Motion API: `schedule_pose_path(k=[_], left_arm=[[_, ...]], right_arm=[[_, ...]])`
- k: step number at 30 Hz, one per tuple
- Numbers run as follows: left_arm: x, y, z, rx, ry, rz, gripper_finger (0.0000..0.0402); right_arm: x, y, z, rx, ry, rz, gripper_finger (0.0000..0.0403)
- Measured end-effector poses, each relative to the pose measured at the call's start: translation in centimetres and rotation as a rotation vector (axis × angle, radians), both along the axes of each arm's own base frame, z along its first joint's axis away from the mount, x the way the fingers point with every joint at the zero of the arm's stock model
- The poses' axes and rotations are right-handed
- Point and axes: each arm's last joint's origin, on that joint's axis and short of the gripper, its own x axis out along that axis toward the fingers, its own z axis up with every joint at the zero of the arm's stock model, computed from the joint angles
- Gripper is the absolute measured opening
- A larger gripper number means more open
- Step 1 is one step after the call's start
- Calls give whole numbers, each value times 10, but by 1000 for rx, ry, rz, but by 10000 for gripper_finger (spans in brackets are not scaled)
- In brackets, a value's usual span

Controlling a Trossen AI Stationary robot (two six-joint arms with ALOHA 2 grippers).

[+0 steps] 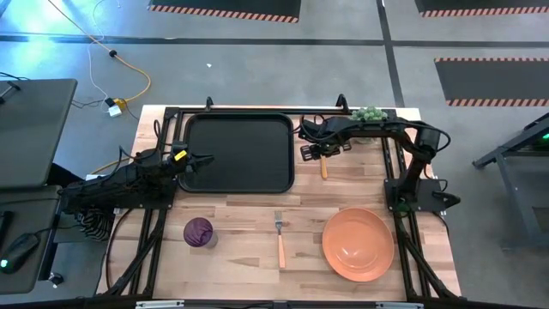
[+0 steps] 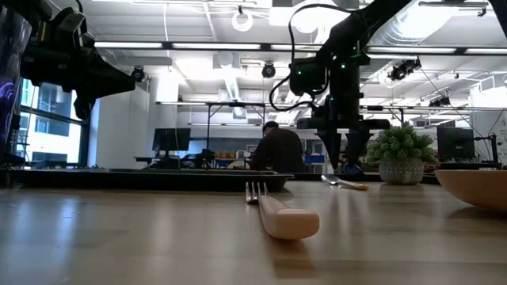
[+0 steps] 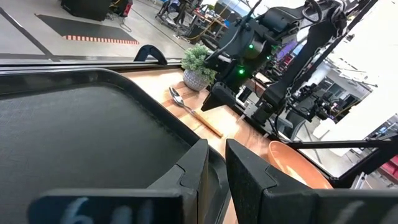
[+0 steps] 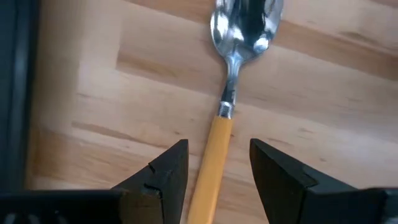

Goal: Pick and place plate/cup/fork/spoon on tray
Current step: Put the orange spoon on the black tray

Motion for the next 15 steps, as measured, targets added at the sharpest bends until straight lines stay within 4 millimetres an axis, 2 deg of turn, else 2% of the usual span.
schedule_pose_path(k=[4, 15], left_arm=[[0, 0, 0, 0, 0, 0, 46], [0, 0, -1, 4, 10, 0, 46]], right_arm=[[0, -5, -5, 1, 5, -4, 162], [5, -8, -35, 32, 92, -1, 162]])
